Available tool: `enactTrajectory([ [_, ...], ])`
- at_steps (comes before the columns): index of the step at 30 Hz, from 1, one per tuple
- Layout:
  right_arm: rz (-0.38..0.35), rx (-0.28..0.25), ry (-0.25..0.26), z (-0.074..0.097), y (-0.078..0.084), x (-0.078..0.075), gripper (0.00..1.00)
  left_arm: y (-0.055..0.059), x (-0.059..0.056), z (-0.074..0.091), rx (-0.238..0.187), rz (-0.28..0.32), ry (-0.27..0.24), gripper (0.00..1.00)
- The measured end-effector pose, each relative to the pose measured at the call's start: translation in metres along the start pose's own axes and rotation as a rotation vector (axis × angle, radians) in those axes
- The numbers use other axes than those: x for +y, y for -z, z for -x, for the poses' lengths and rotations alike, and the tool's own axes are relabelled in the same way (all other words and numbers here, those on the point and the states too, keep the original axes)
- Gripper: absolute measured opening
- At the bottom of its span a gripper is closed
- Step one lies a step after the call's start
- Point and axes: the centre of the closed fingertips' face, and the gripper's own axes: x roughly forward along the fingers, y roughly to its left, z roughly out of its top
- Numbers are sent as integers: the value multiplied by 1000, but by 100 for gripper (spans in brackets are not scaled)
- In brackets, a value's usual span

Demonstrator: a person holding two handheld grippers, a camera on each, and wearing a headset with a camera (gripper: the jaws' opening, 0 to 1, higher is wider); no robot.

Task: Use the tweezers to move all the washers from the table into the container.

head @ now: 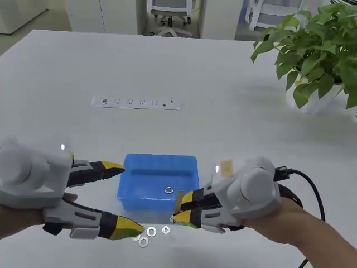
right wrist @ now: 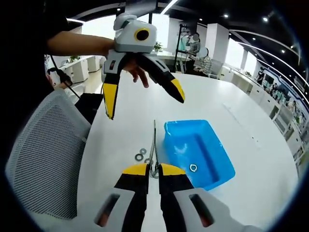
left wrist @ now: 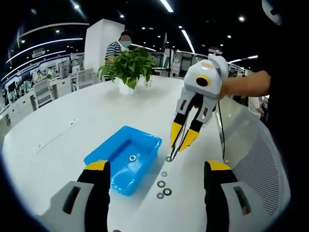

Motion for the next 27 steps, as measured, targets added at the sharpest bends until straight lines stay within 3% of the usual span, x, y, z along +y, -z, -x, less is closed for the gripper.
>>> enactTrajectory([
  [13, 31, -14, -1, 9, -17, -14, 8, 6, 5, 13, -8, 26, -42, 99],
  [27, 54, -30, 2, 5, -28, -40, 8, 15, 1, 21, 11, 32, -48, 99],
])
